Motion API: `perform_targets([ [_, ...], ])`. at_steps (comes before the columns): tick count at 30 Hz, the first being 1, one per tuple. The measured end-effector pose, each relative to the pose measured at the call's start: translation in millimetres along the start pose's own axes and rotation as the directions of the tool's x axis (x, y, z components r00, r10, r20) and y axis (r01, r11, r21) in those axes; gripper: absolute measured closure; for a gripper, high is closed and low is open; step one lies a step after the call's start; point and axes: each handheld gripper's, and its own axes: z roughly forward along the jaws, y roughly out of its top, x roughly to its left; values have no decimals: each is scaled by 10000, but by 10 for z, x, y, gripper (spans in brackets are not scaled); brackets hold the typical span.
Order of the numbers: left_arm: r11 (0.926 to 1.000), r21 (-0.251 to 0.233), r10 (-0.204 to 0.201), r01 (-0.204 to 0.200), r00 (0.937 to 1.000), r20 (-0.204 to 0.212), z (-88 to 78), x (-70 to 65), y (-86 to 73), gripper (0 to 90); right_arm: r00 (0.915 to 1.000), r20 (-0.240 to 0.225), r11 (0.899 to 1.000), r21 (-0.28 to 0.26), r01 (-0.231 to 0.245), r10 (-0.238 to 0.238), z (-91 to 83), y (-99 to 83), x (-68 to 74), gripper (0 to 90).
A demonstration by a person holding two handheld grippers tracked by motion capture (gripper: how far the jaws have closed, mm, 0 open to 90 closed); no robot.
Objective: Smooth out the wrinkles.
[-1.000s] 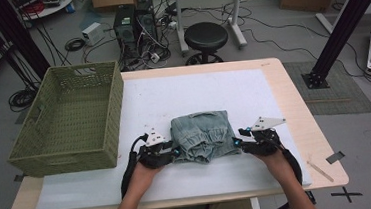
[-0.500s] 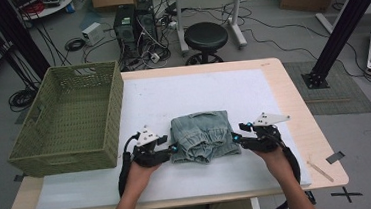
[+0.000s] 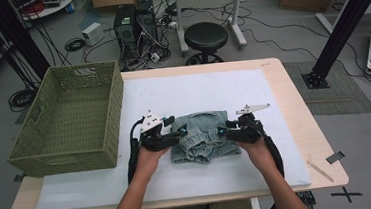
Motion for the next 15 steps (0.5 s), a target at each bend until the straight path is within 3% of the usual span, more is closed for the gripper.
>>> perform_targets([
  [3, 10000, -7, 66, -66, 10000, 53, 43, -14, 10, 406, 9996, -233, 9995, 277, 158, -152, 55, -10, 31, 775],
  [4, 10000, -28, 51, -51, 9999, 115, 52, -18, 12, 406, 9990, -219, 9987, 324, 392, -385, 59, -9, 59, 808],
  [6, 9999, -56, 87, -86, 9998, 165, 63, -30, 19, 406, 9979, -379, 9980, 331, 538, -526, 28, -3, 89, 830],
  [8, 9998, -108, 174, -171, 9995, 280, 65, -41, 22, 406, 9941, -838, 9977, -55, 682, -684, -65, 2, 102, 831],
  [10, 9997, -123, 205, -200, 9989, 410, 72, -50, 19, 406, 9843, -1613, 9967, -498, 640, -713, -171, -1, 103, 829],
  [12, 9997, 32, 244, -247, 9977, 628, 100, -64, 5, 407, 9745, -2043, 9954, -441, 850, -923, -220, -19, 119, 828],
  [14, 9961, 732, 428, -488, 9958, 815, 162, -101, -44, 438, 9709, -2001, 9911, -85, 1328, -1318, -210, -62, 143, 828],
  [15, 9917, 1076, 610, -705, 9942, 889, 186, -121, -75, 440, 9741, -1728, 9883, 185, 1516, -1462, -196, -89, 151, 827],
])
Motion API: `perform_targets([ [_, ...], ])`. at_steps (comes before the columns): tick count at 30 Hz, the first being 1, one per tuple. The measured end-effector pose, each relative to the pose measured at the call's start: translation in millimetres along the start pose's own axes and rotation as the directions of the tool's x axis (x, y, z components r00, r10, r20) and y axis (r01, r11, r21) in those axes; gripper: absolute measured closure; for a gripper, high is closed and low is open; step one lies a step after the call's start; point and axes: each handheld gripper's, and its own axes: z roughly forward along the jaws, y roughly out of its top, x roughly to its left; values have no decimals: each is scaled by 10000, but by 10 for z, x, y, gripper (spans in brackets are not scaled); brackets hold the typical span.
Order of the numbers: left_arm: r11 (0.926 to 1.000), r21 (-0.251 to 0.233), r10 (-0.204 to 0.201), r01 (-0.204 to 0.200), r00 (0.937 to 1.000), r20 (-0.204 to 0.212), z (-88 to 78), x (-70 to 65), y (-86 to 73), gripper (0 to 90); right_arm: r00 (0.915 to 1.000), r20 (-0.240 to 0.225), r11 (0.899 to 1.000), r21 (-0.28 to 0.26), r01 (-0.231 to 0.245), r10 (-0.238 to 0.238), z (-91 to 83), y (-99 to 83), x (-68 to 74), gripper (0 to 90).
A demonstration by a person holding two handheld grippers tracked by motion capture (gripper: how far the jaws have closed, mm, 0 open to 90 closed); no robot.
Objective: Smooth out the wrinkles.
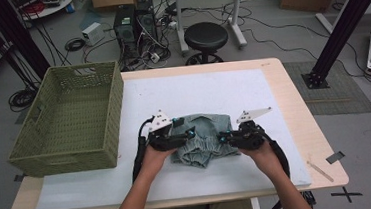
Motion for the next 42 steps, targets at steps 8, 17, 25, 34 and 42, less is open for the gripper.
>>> perform_targets([
  [8, 9985, 546, 46, -48, 10000, 31, 27, -32, -112, 519, 9919, 1265, 9972, -742, 3, 91, -64, -13, -74, 556],
  [17, 9992, 383, -105, 104, 9999, 28, 22, -31, -159, 521, 9786, 2046, 9977, -594, 341, -212, 242, 234, -176, 506],
  [25, 9990, 431, -125, 113, 9995, 281, 31, -60, -215, 552, 9678, 2224, 9926, 531, 1088, -1180, 414, 64, -305, 543],
  [34, 9983, -453, -364, 353, 9991, -228, -53, -42, -117, 429, 9705, 2121, 9934, 208, 1126, -1144, 373, 11, -321, 530],
  [42, 9946, -953, -505, 422, 9949, -872, -12, 119, 26, 434, 9742, 2105, 9965, -21, 836, -813, 316, -34, -332, 500],
])
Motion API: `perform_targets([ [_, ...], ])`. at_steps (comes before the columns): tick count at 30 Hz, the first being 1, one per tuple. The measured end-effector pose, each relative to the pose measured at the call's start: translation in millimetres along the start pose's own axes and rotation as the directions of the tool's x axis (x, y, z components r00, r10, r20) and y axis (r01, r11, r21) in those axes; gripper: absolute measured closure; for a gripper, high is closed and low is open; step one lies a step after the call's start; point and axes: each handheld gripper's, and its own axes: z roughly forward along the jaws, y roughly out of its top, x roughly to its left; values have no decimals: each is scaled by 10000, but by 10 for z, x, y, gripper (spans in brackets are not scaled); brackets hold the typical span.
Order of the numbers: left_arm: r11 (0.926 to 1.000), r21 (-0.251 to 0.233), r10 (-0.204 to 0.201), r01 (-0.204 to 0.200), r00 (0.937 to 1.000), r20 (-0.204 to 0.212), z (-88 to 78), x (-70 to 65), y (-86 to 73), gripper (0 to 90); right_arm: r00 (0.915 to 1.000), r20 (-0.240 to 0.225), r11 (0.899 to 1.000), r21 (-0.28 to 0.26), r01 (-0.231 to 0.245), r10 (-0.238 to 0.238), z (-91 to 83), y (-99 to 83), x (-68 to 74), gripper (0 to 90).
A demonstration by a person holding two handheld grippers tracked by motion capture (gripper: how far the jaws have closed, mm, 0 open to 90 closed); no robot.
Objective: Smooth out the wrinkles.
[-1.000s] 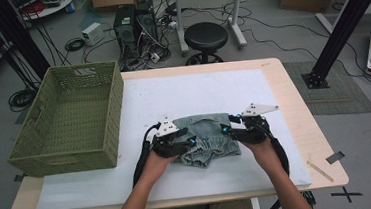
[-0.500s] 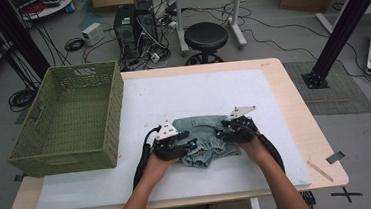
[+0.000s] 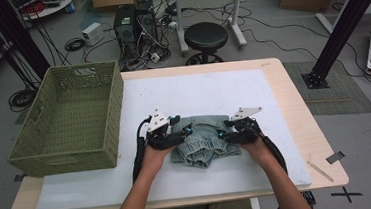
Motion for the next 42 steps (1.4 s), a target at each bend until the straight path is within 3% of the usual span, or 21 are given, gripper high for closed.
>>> perform_targets([
  [1, 9977, 675, 38, -38, 10000, 14, 72, 8, -47, 444, 9996, -102, 9996, -128, -255, 253, -36, 1, -25, 475],
  [2, 9977, 675, 38, -38, 10000, 14, 72, 8, -47, 444, 9988, -140, 9984, -308, -476, 472, -66, 10, -38, 460],
  [3, 9923, 1191, 347, -332, 9993, -101, 115, -3, -113, 454, 9977, -179, 9964, -533, -662, 653, -106, 18, -51, 443],
  [6, 9903, 1339, 393, -380, 9992, -73, 114, -4, -160, 465, 9970, -254, 9919, -1027, -754, 731, -190, 45, -56, 429],
  [7, 9863, 1541, 605, -590, 9982, -46, 104, -7, -184, 479, 9970, -369, 9890, -1290, -724, 682, -247, 80, -36, 426],
  [9, 9855, 1585, 617, -606, 9981, -16, 99, -14, -196, 483, 9967, -467, 9887, -1320, -714, 657, -254, 96, -25, 421],
  [12, 9847, 1655, 542, -540, 9985, 33, 89, -6, -208, 490, 9964, -841, 9981, -615, -95, 43, -165, 126, 93, 463],
  [15, 9845, 1659, 563, -562, 9984, 45, 90, -13, -224, 491, 9967, -523, 9975, 311, 635, -618, -62, 78, 152, 486],
  [17, 9867, 1526, 573, -565, 9984, -10, 83, -29, -241, 492, 9985, -422, 9990, 265, 362, -350, -24, -10, 157, 498],
  [19, 9861, 1506, 715, -701, 9974, -42, 81, -40, -242, 492, 9990, -222, 9992, 106, 397, -395, -37, -44, 185, 503],
  [24, 9933, 1104, 347, -346, 9994, 7, 36, -24, -229, 472, 9991, -407, 9995, -316, -83, 70, -131, -62, 153, 481],
  [27, 9991, 402, -140, 141, 9999, -23, -49, -8, -185, 383, 9973, -499, 9928, -1042, -583, 533, -263, -65, 106, 405],
  [29, 9996, 218, -182, 184, 9998, -64, -79, -1, -168, 328, 9963, -552, 9893, -1261, -728, 662, -310, -67, 85, 390],
  [31, 9989, -350, -313, 309, 9995, -101, -178, 22, -118, 276, 9951, -590, 9794, -1814, -887, 792, -455, -86, 39, 345],
  [32, 9989, -350, -313, 309, 9995, -101, -178, 22, -118, 266, 9950, -573, 9772, -1915, -914, 819, -495, -96, 23, 335],
  [33, 9977, -590, -351, 342, 9993, -139, -234, 40, -92, 257, 9938, -607, 9750, -1969, -1029, 926, -529, -106, 10, 317],
  [36, 9968, -713, -367, 354, 9992, -165, -275, 54, -77, 225, 9940, -574, 9759, -1927, -1024, 929, -579, -125, -10, 287],
  [37, 9965, -768, -348, 334, 9992, -175, -305, 61, -71, 225, 9963, -326, 9782, -1899, -837, 790, -607, -151, -15, 239],
  [42, 9953, -924, -308, 288, 9993, -207, -363, 60, -61, 225, 9980, 54, 9849, -1618, -615, 632, -650, -217, -48, 221],
])
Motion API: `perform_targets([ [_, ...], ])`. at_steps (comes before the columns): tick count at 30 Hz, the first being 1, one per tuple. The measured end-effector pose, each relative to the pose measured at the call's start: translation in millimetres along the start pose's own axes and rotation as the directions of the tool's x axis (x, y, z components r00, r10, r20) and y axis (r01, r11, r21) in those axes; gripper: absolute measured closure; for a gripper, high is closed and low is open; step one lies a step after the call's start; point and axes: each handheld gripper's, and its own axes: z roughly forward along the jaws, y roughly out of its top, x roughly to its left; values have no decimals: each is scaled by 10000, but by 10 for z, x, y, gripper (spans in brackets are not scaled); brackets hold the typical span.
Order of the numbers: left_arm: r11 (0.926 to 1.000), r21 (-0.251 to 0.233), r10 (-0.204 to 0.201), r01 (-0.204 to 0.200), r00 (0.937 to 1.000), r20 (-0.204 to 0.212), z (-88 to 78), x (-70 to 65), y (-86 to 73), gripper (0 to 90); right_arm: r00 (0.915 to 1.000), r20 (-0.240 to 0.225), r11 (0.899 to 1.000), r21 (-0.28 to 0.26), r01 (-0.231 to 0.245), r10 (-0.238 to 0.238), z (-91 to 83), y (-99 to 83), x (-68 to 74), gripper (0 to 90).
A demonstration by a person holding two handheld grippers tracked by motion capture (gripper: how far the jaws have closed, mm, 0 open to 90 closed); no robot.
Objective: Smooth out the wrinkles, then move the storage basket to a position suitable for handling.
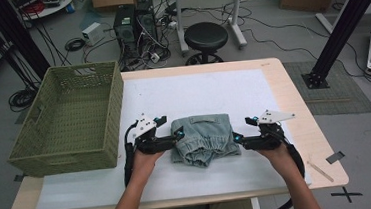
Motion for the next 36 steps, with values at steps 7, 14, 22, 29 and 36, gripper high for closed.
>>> perform_targets([
  [7, 10000, 19, 86, -86, 9998, -160, -65, -22, 26, 230, 9997, 186, 9996, -214, -184, 188, -64, -24, -68, 220],
  [14, 9998, 59, 216, -214, 9996, -191, -78, -26, 54, 231, 9988, 377, 9985, -479, -282, 300, -79, 2, -99, 220],
  [22, 9996, 122, 257, -253, 9992, -315, -93, -22, 64, 231, 9984, 407, 9977, -568, -369, 392, -86, -2, -107, 220],
  [29, 9996, 238, 160, -151, 9991, -399, -130, -5, 55, 231, 9986, 398, 9981, -520, -332, 353, -76, -8, -83, 220],
  [36, 9995, 229, 210, -203, 9994, -285, -173, -19, 99, 228, 9982, 443, 9975, -594, -375, 402, -72, 3, -89, 220],
])
